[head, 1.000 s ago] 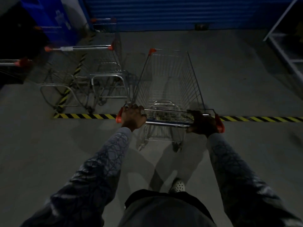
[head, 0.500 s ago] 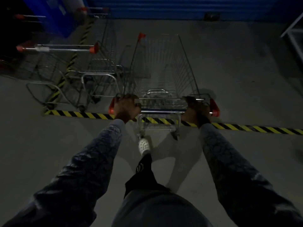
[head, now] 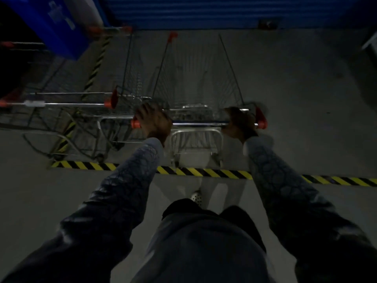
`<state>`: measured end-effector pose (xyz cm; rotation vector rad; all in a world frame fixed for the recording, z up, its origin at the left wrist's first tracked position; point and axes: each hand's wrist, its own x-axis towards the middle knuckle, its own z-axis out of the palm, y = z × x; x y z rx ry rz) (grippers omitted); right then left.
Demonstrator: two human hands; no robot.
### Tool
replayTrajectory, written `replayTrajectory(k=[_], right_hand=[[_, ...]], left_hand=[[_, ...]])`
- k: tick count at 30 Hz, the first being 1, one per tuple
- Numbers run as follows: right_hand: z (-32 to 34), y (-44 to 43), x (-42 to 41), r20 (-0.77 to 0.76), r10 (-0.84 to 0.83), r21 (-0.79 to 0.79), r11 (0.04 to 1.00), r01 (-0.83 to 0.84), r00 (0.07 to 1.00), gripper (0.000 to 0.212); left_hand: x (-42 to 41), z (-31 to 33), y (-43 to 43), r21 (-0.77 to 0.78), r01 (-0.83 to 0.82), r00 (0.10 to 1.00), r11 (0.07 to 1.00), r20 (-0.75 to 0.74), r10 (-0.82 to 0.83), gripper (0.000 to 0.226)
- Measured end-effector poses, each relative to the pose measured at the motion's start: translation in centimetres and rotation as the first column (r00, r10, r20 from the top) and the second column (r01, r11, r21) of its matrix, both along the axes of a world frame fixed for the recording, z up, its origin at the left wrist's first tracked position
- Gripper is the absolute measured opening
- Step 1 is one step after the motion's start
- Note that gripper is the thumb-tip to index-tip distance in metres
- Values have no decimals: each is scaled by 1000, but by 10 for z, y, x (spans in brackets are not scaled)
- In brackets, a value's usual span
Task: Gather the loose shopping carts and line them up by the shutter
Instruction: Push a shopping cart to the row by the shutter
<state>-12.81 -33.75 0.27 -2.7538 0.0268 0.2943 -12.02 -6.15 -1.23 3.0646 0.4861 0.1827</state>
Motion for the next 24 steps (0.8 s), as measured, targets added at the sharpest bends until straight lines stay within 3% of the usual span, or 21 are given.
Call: replayTrajectory(k=[4,8,11,13,15,19,22,24], right_hand=[[1,25,33,-48,-7,-153,988,0,999,57],[6,48,44,121,-73,-220,970,99,990,52],[2,57,55,237,-44,-110,991,72,971,66],[-5,59,65,178,-13,3,1000,12,984,74],[-17,55,75,128,34,128,990,-50,991,83],[-32,44,94,174,159,77,982,-174,972,88],[-18,52,117,102,86,158,982,-102,991,83],[-8,55,131,81,27,253,966,-47,996,79]], left_hand=[[47,5,5,-150,-139,990,979,-36,135,73],[64,-9,0,-252,-80,993,964,63,99,78],[59,-22,-4,-254,48,994,966,103,-22,69],[58,-27,-10,-246,183,979,952,139,-152,67],[67,-30,-17,-246,267,959,932,164,-232,80],[90,-28,-25,-282,198,979,939,11,-203,108],[111,-21,-20,-293,160,982,943,-49,-182,104],[120,-17,-15,-220,217,973,951,-29,-229,94]])
